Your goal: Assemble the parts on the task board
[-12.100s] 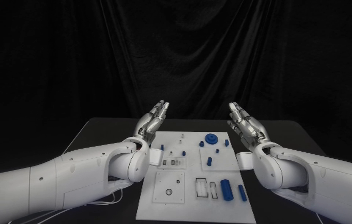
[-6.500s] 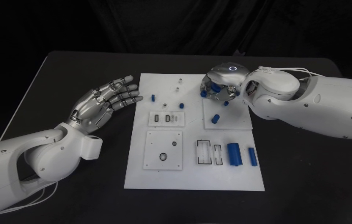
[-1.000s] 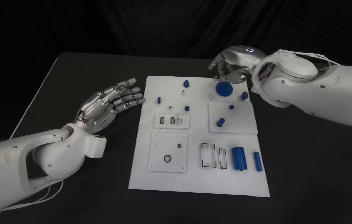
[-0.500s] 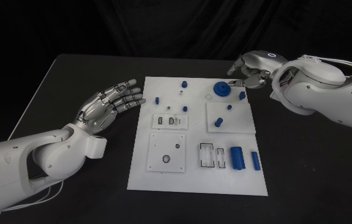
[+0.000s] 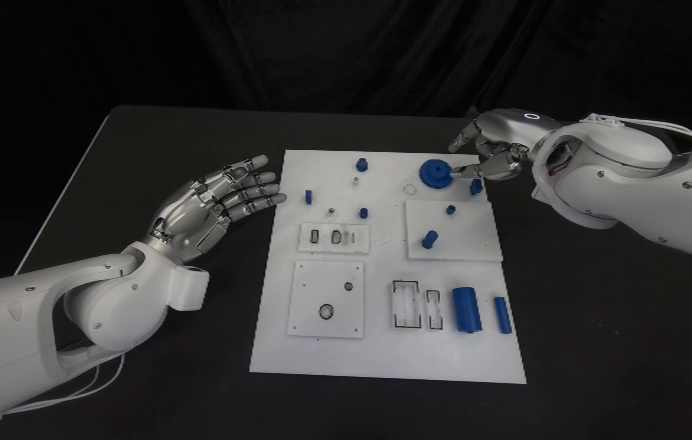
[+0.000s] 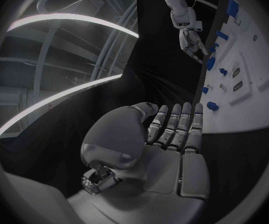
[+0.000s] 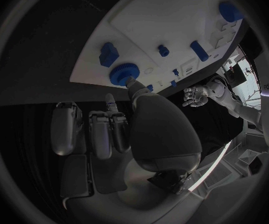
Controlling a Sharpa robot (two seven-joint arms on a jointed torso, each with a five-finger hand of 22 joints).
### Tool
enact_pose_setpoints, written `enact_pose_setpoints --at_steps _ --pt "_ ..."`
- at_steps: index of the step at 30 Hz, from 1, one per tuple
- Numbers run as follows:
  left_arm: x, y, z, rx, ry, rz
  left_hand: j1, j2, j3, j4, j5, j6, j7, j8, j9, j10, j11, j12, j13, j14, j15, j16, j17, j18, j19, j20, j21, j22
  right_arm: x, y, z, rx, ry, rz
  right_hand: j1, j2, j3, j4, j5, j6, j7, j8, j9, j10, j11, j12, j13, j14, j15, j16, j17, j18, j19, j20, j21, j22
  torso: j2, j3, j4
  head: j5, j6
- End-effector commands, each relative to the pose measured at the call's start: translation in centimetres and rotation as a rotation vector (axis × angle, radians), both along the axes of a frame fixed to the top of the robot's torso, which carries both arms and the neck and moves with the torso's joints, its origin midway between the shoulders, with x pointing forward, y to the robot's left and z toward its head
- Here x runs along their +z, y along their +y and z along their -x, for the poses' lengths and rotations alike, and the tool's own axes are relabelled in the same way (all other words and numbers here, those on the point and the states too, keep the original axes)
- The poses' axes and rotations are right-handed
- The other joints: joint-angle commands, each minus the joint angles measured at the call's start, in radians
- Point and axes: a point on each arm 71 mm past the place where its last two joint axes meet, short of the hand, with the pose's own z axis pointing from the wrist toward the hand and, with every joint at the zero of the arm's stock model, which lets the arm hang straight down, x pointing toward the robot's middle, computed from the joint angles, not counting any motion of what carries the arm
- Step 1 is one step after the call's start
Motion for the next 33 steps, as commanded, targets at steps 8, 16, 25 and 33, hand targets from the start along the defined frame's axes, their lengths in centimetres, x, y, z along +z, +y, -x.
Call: enact_pose_setpoints --at_steps 8,16,25,33 --pt "1.4 0.5 0.2 0.049 -0.173 0.114 -0.009 -0.003 0.006 -0.001 0.004 -0.002 0.007 0.005 0.0 0.001 0.004 0.006 0.002 0.001 0.006 0.0 -0.001 -0.019 -0.002 0.007 -0.005 -0.001 -0.8 0.5 -0.4 -0.001 0.021 0.011 0.003 0.009 -0.008 0.0 0.008 0.027 0.002 0.015 0.001 0.109 0.0 0.003 0.263 0.105 0.004 0.002 0.263 -0.005 0.013 -0.002 0.011 0.058 0.0 -0.0012 -0.0005 0.0 0.001" --pt "1.5 0.4 0.2 0.048 -0.173 0.115 -0.009 -0.003 0.006 -0.001 0.004 -0.002 0.007 0.005 0.0 0.001 0.004 0.006 0.002 0.001 0.006 0.0 -0.001 -0.019 -0.002 0.007 -0.005 -0.001 -1.0 1.3 -0.6 0.022 0.016 0.007 0.003 0.009 -0.012 0.0 0.007 0.039 0.002 0.019 0.002 0.109 0.0 0.003 0.263 0.105 0.003 0.002 0.263 -0.01 0.028 -0.003 0.023 0.076 -0.001 -0.0014 0.0001 0.0 -0.001" --pt "1.4 0.5 0.2 0.048 -0.172 0.114 -0.009 -0.003 0.006 -0.001 0.004 -0.002 0.007 0.005 0.0 0.001 0.004 0.006 0.002 0.001 0.006 0.0 -0.001 -0.019 -0.002 0.007 -0.005 -0.001 -1.1 1.7 -0.7 0.031 0.016 0.007 0.003 0.01 -0.014 0.001 0.004 0.043 0.002 0.02 0.003 0.109 -0.001 0.003 0.263 0.105 0.002 0.002 0.263 -0.013 0.037 -0.003 0.03 0.087 -0.001 -0.0013 -0.0005 0.0 -0.004" --pt "1.4 0.5 0.2 0.046 -0.17 0.114 -0.009 -0.004 0.008 -0.002 0.004 -0.004 0.008 0.005 0.0 0.003 0.005 0.008 0.002 0.002 0.007 0.0 -0.001 -0.02 -0.001 0.007 -0.005 -0.001 -1.2 2.1 -0.7 0.037 0.028 0.015 0.006 0.012 -0.017 -0.001 0.013 0.059 0.0 0.026 0.005 0.109 -0.003 0.003 0.263 0.105 0.0 0.002 0.263 -0.02 0.059 -0.006 0.049 0.114 -0.001 -0.0013 -0.0006 0.0 -0.009"
